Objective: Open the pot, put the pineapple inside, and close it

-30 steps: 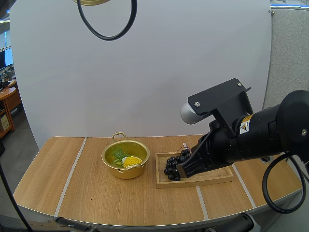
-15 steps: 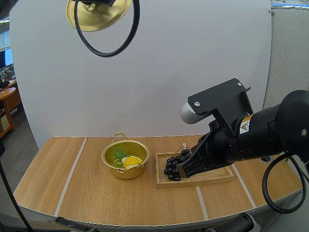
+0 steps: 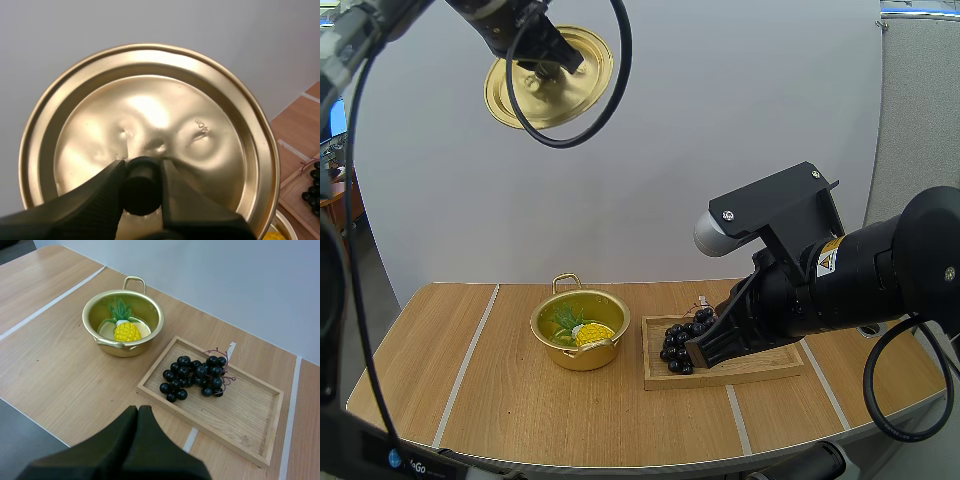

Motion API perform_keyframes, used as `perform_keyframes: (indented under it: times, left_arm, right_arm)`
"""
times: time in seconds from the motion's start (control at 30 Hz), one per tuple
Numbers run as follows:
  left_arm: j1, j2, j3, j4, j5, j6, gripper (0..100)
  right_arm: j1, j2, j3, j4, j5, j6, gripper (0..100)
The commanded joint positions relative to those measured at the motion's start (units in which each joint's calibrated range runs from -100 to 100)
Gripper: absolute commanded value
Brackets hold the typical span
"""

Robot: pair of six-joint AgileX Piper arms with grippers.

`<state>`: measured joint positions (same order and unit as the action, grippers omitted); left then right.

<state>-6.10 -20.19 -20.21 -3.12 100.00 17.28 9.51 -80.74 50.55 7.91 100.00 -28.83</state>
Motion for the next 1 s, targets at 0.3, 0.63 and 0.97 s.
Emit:
perform_keyframes:
  times: [0.3,0.63,0.97]
  left_arm:
    - [0.06,1.44,16.61,-6.4,0.0,7.84,0]
    - [0.06,6.68,27.18,-5.3,0.0,11.35,0]
    - [0.06,13.33,28.46,-5.53,0.0,11.35,0]
  right_arm:
    - [-0.21,-0.63,0.18,0.3,0.0,-0.21,0]
    - [-0.21,-0.63,0.18,0.3,0.0,-0.21,0]
    - [-0.21,-0.63,0.18,0.3,0.0,-0.21,0]
